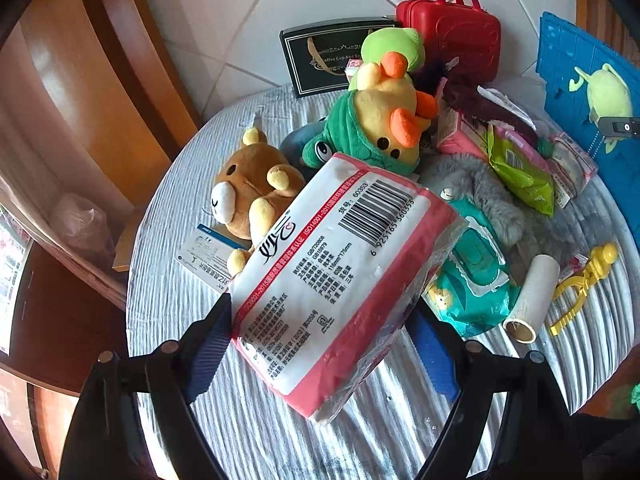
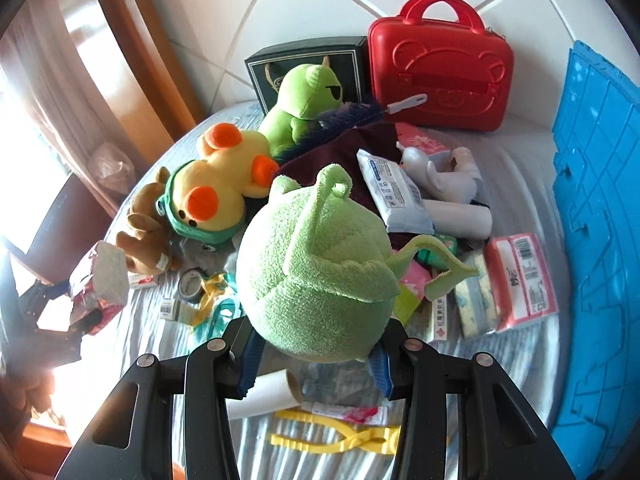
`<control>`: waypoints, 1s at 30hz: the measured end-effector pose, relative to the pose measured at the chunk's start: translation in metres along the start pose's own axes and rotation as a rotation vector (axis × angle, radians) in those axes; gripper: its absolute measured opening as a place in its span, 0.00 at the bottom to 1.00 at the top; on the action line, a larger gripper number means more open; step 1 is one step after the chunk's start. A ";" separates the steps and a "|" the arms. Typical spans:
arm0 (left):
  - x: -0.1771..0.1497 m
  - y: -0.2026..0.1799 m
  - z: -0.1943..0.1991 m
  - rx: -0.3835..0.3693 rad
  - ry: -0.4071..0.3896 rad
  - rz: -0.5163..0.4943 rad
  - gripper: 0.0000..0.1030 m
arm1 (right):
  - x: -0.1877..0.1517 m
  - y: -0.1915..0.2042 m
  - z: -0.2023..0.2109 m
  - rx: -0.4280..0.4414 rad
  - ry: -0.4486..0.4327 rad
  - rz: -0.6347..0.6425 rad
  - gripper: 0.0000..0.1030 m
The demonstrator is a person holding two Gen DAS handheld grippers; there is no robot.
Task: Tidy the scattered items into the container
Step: 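Lift and carry the tissue pack and frog plush over the blue crate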
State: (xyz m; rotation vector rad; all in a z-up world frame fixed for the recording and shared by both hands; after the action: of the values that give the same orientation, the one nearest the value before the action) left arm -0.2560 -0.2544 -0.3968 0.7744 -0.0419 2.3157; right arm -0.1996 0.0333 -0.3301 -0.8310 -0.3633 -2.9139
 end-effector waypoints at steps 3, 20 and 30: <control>0.013 -0.001 0.007 0.003 -0.020 -0.001 0.82 | 0.000 0.000 0.019 -0.001 -0.024 0.010 0.42; 0.087 -0.024 0.057 0.032 -0.161 -0.005 0.82 | 0.005 -0.013 0.097 0.019 -0.150 0.007 0.42; 0.116 -0.057 0.093 0.073 -0.198 -0.008 0.82 | 0.004 -0.037 0.127 0.045 -0.168 -0.001 0.42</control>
State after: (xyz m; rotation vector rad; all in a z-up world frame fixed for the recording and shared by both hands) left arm -0.2399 -0.1627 -0.2678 1.0368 -0.0416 2.2358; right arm -0.1438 0.1006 -0.2310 -1.0715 -0.4405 -2.8329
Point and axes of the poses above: each gripper's, at about its wrist camera, not at the fingertips, and z roughly against the way its jaws point, y to its left, x to its top, the point moved 10 cm from there along -z, roughly the way its jaws point, and after that the axes turned 6 degrees about -z, right-handed, at the moved point
